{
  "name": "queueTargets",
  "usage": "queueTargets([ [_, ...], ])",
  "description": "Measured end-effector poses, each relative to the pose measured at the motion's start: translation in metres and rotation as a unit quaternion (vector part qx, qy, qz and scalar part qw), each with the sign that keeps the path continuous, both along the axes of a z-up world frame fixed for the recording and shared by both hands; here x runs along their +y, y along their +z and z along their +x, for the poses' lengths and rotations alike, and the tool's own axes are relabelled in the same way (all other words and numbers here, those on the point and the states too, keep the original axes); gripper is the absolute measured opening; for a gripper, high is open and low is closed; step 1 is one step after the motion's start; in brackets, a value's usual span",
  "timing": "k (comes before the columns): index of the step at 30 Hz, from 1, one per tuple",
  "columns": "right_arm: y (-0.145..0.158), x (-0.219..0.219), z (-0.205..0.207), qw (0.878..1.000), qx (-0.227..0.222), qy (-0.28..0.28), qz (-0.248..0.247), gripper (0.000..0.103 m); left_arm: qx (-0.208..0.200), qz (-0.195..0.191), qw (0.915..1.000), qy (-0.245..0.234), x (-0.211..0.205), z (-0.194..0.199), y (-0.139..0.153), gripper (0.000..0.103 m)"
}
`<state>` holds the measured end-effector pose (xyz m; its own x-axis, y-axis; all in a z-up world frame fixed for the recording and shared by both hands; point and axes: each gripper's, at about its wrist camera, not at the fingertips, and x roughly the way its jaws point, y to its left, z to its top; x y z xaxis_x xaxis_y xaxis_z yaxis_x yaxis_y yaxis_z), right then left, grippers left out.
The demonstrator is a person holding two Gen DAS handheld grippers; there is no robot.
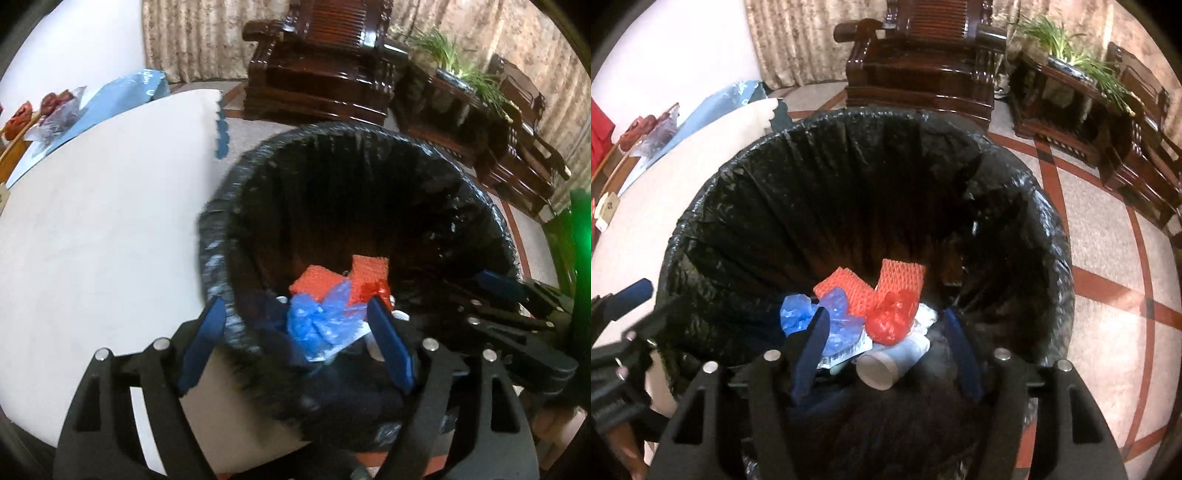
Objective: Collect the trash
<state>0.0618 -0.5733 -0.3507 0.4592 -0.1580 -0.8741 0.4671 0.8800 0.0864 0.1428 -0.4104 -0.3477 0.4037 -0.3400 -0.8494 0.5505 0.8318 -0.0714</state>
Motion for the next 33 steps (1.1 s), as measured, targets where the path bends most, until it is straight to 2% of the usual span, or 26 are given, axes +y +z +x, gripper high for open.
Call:
queueTargets([
  [3, 0.008, 0.008, -0.005, 1.0, -0.007, -0.004, 0.0, 0.065, -0.005, -0.006, 0.9999, 0.007, 0.018, 0.001, 0.01, 0.081],
  [8, 0.031, 0.03, -0.013, 1.0, -0.023, -0.007, -0.003, 0.068, -0.037, -0.017, 0.9989, 0.024, 0.056, -0.001, 0.043, 0.089],
  [10, 0.048, 0.041, -0.02, 0.999, -0.037, -0.009, -0.005, 0.071, -0.048, -0.02, 0.9984, 0.024, 0.069, -0.003, 0.055, 0.09],
  [13, 0.081, 0.061, -0.028, 0.998, -0.062, -0.014, -0.018, 0.08, -0.087, -0.016, 0.9955, 0.032, 0.094, -0.011, 0.084, 0.095],
  [15, 0.104, 0.076, -0.033, 0.996, -0.082, -0.015, -0.027, 0.083, -0.108, -0.028, 0.9929, 0.041, 0.114, -0.016, 0.106, 0.098],
  [20, 0.16, 0.121, -0.041, 0.989, -0.132, -0.006, -0.061, 0.097, -0.147, -0.039, 0.9855, 0.076, 0.163, -0.025, 0.154, 0.098],
  [24, 0.204, 0.169, -0.043, 0.98, -0.173, 0.002, -0.097, 0.097, -0.175, -0.049, 0.9762, 0.118, 0.21, -0.031, 0.195, 0.098],
  [26, 0.218, 0.184, -0.044, 0.977, -0.192, 0.006, -0.095, 0.097, -0.191, -0.044, 0.9711, 0.137, 0.228, -0.035, 0.21, 0.098],
  [29, 0.242, 0.21, -0.047, 0.971, -0.222, 0.007, -0.087, 0.097, -0.206, -0.061, 0.9648, 0.151, 0.263, -0.043, 0.235, 0.098],
  [32, 0.269, 0.241, -0.05, 0.962, -0.254, 0.021, -0.099, 0.097, -0.237, -0.047, 0.9547, 0.174, 0.291, -0.052, 0.26, 0.098],
  [33, 0.275, 0.249, -0.052, 0.959, -0.263, 0.027, -0.101, 0.097, -0.257, -0.037, 0.9484, 0.181, 0.3, -0.059, 0.27, 0.098],
])
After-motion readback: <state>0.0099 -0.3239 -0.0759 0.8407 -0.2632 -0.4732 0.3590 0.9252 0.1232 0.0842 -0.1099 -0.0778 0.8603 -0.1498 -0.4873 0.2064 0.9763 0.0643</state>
